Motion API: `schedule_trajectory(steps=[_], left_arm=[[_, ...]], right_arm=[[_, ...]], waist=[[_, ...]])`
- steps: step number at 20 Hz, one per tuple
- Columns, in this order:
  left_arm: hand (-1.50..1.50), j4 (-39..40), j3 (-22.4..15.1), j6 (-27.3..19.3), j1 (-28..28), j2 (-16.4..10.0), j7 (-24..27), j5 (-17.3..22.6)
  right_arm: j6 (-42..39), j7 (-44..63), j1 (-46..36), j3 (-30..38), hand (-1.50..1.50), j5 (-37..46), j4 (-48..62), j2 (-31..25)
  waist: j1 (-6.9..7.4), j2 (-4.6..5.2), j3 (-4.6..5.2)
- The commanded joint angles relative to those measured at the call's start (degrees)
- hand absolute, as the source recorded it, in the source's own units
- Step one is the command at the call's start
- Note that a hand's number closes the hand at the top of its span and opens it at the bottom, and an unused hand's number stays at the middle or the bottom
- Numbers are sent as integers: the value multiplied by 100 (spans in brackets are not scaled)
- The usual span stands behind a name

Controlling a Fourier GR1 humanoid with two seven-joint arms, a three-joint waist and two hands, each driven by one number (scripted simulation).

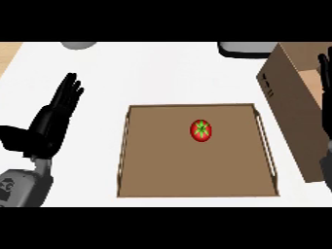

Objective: Pick the tomato from the tray and place it in the cardboard box

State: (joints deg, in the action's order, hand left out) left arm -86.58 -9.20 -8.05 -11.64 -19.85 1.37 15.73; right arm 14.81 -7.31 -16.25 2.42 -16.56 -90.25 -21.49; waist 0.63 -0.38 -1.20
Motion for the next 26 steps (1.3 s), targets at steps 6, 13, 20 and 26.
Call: schedule_trajectory(steps=[6,13,20,26], left_arm=[[0,-3,526,113,265,-381,-670,448],[0,-236,911,443,696,-615,-1150,927],[0,-780,838,243,1162,-473,-1216,846],[0,-669,776,145,1025,-381,-1280,736]], right_arm=[[-2520,736,-688,-1291,-150,-648,580,-340],[-2095,-2293,-738,-917,-150,484,1333,73],[-2532,-1014,-934,-1710,-150,1851,548,-1300],[-3085,489,-1597,-2430,-150,2913,156,-1925]], waist=[[526,112,118],[58,53,114],[50,-24,138],[-6,-1,139]])
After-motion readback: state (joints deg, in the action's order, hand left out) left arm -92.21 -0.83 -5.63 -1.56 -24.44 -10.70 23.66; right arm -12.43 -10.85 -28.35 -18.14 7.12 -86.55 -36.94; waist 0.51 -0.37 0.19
